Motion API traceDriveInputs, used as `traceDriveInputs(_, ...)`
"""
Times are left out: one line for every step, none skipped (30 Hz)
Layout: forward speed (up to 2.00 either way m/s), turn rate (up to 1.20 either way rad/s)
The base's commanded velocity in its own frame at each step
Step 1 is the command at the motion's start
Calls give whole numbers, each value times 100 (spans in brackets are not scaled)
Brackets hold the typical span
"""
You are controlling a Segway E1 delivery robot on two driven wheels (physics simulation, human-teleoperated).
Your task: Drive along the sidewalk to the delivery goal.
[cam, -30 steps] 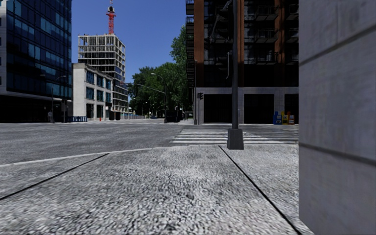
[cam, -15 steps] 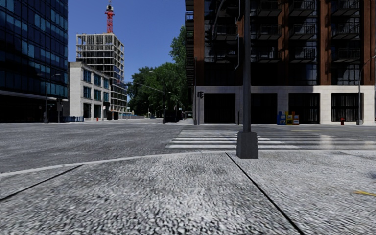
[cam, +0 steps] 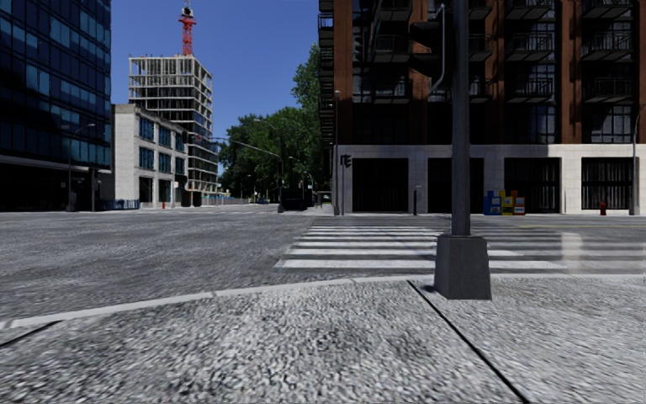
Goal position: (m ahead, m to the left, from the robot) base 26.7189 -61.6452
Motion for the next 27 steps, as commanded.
traceDriveInputs(200, 0)
traceDriveInputs(200, 0)
traceDriveInputs(200, 0)
traceDriveInputs(200, 0)
traceDriveInputs(200, 0)
traceDriveInputs(200, 0)
traceDriveInputs(200, 0)
traceDriveInputs(200, 0)
traceDriveInputs(200, 0)
traceDriveInputs(200, 0)
traceDriveInputs(200, 0)
traceDriveInputs(200, 0)
traceDriveInputs(200, 0)
traceDriveInputs(200, 0)
traceDriveInputs(200, 0)
traceDriveInputs(200, -2)
traceDriveInputs(200, -11)
traceDriveInputs(200, -11)
traceDriveInputs(200, -21)
traceDriveInputs(200, -28)
traceDriveInputs(200, -28)
traceDriveInputs(200, -30)
traceDriveInputs(200, -30)
traceDriveInputs(200, -30)
traceDriveInputs(200, -30)
traceDriveInputs(200, -31)
traceDriveInputs(200, -31)
